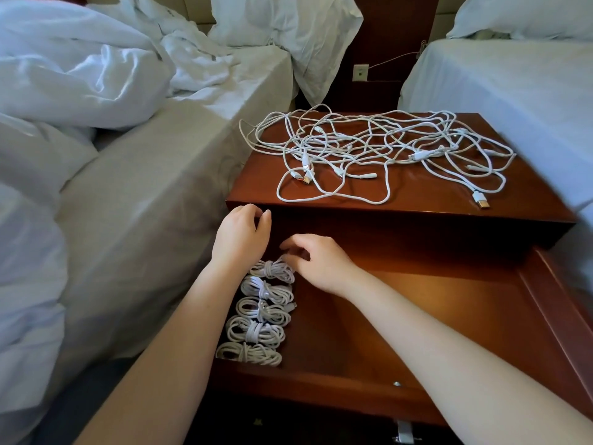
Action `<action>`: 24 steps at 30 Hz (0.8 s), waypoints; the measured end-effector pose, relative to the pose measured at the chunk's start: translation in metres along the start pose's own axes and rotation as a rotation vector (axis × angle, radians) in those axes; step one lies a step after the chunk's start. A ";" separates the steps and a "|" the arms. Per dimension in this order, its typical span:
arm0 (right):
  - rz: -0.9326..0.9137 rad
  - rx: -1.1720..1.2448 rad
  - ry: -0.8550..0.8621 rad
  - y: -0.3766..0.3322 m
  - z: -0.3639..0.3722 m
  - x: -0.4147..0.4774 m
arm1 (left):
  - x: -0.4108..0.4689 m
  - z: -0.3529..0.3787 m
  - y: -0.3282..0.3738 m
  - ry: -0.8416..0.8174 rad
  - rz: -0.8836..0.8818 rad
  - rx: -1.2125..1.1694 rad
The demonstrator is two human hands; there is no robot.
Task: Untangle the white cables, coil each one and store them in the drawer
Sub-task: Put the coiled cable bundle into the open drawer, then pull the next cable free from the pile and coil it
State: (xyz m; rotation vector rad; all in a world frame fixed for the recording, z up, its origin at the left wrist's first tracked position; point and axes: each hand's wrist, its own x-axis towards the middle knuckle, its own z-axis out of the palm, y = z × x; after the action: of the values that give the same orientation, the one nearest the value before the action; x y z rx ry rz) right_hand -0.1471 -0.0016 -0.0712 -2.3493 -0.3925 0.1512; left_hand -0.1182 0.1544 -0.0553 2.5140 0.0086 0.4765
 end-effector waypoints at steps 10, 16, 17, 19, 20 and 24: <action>-0.046 0.022 -0.143 -0.001 0.007 -0.003 | -0.003 0.001 -0.004 -0.026 0.020 0.001; -0.010 0.078 -0.139 0.002 0.007 -0.003 | -0.003 0.000 -0.002 0.016 0.047 -0.021; -0.008 0.078 -0.134 0.003 0.008 -0.003 | -0.003 0.000 -0.001 0.024 0.049 -0.029; -0.010 0.075 -0.110 0.004 0.007 -0.002 | -0.004 0.000 0.001 0.043 0.053 -0.052; -0.012 0.081 -0.089 0.004 0.006 -0.002 | -0.004 0.000 0.002 0.052 0.057 -0.065; -0.028 0.135 0.114 0.003 -0.012 0.000 | -0.002 0.000 0.018 0.073 0.090 -0.131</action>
State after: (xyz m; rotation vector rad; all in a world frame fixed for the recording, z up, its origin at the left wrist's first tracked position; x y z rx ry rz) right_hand -0.1435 -0.0116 -0.0645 -2.2064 -0.3484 0.0293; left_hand -0.1213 0.1394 -0.0467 2.3754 -0.1048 0.5866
